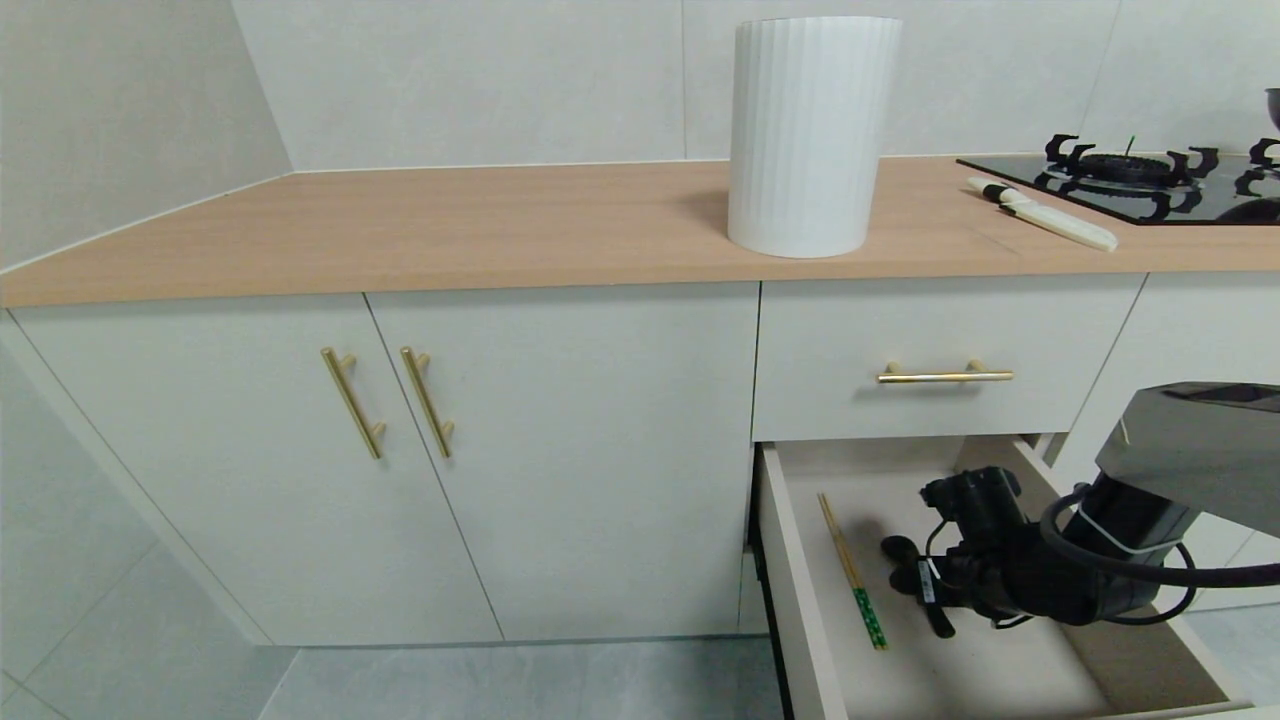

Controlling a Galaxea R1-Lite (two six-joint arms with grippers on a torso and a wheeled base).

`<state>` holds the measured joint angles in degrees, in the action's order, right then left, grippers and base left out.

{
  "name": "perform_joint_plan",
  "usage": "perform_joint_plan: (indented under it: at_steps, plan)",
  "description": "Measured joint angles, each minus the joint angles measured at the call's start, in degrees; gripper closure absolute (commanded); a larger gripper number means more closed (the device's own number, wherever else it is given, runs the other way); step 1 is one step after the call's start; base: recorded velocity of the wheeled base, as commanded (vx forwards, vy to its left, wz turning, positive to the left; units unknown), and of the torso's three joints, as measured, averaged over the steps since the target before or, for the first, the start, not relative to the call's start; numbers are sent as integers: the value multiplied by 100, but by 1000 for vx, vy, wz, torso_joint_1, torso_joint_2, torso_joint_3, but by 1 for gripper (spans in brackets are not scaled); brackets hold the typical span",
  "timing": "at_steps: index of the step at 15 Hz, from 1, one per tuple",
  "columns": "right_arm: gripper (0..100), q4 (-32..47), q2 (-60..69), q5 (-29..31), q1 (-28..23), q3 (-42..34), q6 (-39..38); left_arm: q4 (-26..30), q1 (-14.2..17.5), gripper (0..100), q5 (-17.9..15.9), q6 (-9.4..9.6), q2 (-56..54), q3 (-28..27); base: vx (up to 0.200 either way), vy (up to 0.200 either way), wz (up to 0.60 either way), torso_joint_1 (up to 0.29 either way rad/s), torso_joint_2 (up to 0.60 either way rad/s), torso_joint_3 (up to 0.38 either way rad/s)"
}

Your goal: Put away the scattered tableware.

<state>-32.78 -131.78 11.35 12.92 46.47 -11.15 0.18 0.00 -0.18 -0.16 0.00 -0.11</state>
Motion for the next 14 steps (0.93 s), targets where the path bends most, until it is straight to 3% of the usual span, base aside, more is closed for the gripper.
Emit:
perform_joint_plan:
  at_steps: [10, 14]
  plan:
    - [0, 79, 1438, 2, 57, -513, -116, 0, 0, 0, 0, 0, 0, 1, 0, 0, 0, 0, 0, 0]
    - [0, 1688, 2687, -260, 236, -541, -100, 0, 0, 0, 0, 2, 0, 1, 0, 0, 0, 0, 0, 0]
